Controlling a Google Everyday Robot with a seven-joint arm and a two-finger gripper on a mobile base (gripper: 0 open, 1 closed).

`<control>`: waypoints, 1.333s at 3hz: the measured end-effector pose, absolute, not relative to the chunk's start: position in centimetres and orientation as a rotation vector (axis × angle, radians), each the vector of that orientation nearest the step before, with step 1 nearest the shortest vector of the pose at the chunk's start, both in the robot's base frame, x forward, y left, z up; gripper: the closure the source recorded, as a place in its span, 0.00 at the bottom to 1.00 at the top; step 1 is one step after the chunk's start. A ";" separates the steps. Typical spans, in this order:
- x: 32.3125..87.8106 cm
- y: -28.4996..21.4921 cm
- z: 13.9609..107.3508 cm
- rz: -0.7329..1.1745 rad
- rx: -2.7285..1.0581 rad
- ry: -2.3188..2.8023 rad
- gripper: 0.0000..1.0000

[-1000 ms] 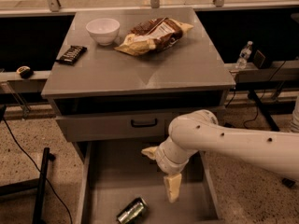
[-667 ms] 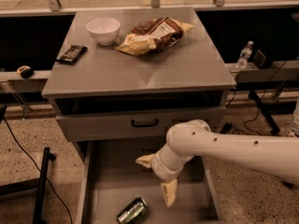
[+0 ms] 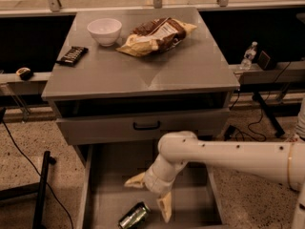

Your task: Pick green can from middle drawer and place on counter

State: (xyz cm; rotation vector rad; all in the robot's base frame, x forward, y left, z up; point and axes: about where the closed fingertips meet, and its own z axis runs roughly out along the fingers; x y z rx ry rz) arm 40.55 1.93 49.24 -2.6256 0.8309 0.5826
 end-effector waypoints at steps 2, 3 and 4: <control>40.8 5.0 42.0 0.499 -2.634 0.926 0.13; 41.5 6.2 39.3 0.454 -2.637 0.914 0.17; 41.9 6.5 36.6 0.468 -2.653 0.922 0.33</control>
Offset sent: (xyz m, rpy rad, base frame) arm 0.0118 0.0439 -0.1179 -0.0644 -0.0674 -0.1099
